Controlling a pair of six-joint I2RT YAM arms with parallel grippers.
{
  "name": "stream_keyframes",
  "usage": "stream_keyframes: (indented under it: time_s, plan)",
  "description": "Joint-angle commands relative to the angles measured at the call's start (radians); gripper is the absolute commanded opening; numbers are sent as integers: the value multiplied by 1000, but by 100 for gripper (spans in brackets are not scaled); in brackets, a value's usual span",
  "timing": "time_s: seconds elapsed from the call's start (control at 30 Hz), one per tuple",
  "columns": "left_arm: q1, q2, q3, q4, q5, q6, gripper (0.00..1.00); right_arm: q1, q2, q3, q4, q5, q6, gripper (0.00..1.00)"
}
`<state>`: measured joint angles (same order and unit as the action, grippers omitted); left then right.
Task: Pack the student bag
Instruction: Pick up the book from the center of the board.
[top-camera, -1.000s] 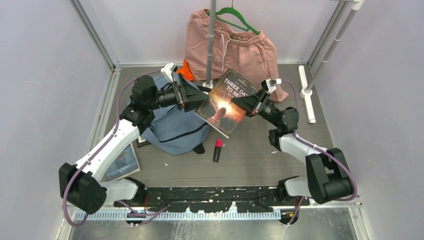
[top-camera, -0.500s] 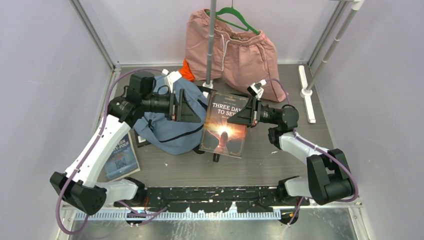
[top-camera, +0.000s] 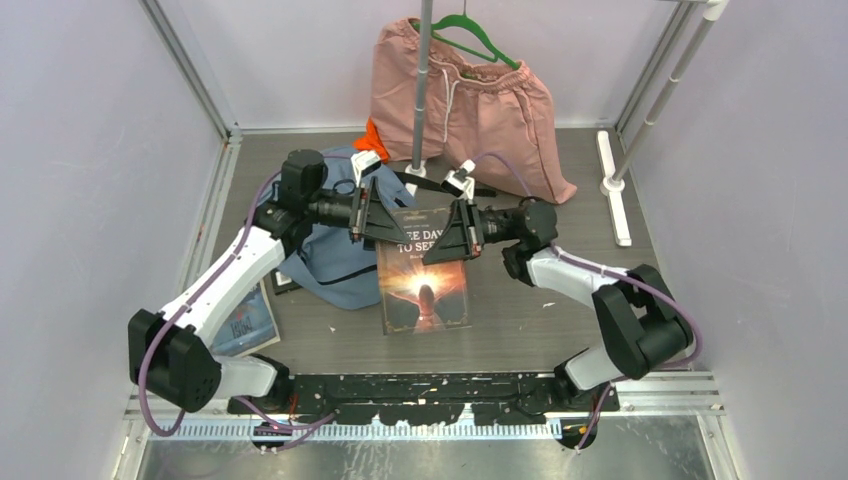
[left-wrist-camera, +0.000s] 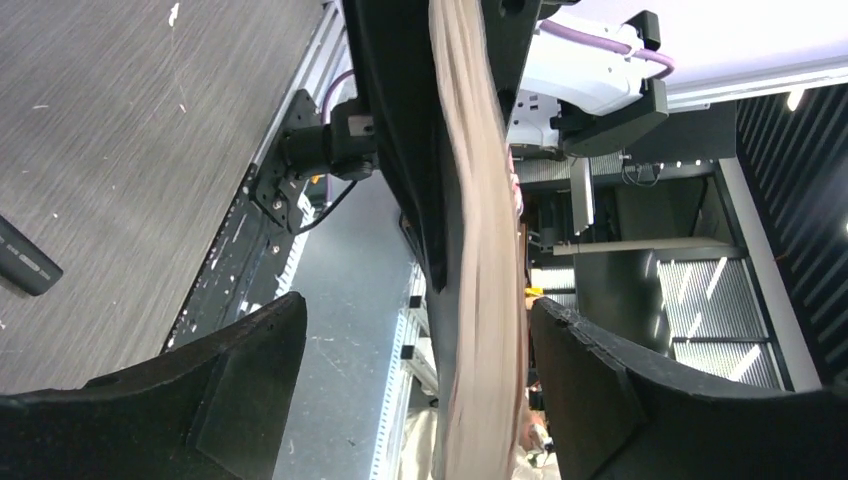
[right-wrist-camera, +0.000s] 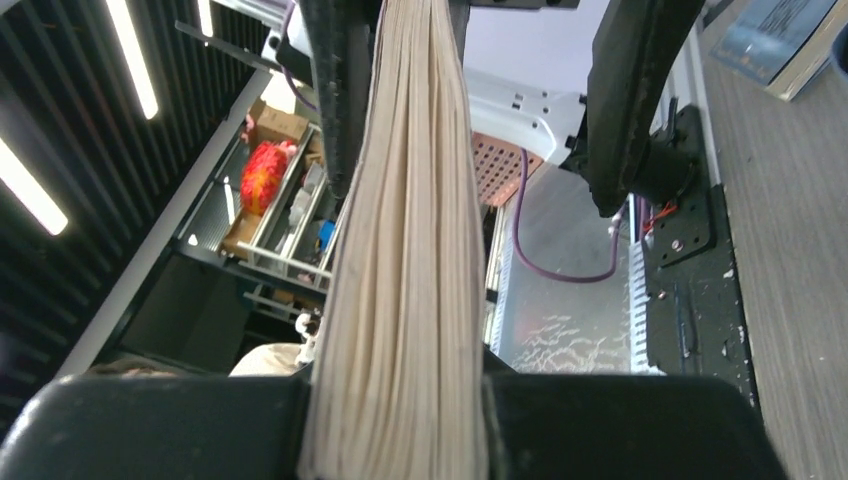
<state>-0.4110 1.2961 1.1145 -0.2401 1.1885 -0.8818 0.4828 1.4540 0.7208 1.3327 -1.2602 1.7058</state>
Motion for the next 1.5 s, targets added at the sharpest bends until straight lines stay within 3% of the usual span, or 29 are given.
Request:
stream_keyframes:
  time_s: [0.0, 0.07, 0.1, 0.17, 0.2, 0.3, 0.37, 0.4, 0.57, 0.73, 1.03, 1.37, 1.47]
  plan:
    - [8, 26, 34, 101, 77, -37, 79, 37, 17, 67, 73, -13, 7, 1]
    - [8, 38, 40, 91, 78, -22, 65, 37, 31, 69, 73, -20, 9, 1]
    - [8, 45, 45, 92, 75, -22, 48, 39, 36, 69, 72, -23, 10, 1]
    - [11, 58, 53, 88, 69, -20, 3, 38, 50, 76, 67, -26, 10, 1]
    - [18, 65, 62, 79, 62, -17, 0, 35, 59, 83, 53, -25, 6, 7]
    - [77, 67, 68, 42, 4, -17, 0, -11, 78, 83, 6, 35, -9, 65]
    - [133, 59, 67, 20, -19, -32, 0, -62, 67, 61, -100, 88, -68, 92]
    - [163, 52, 62, 18, -28, -44, 0, -82, 51, 50, -184, 114, -125, 99]
    - [270, -32, 35, 33, -144, -93, 0, -102, -137, 82, -926, 363, -647, 100]
    - [306, -115, -12, 96, -297, -148, 0, -107, -290, 69, -1063, 585, -697, 100]
    - [322, -133, -142, 503, -374, -469, 0, -33, -340, -107, -745, 769, -445, 100]
    - [322, -125, -168, 551, -365, -503, 0, 65, -219, -155, -394, 842, -348, 100]
    - [322, -131, -173, 548, -359, -499, 0, 66, -138, -129, -259, 847, -313, 95]
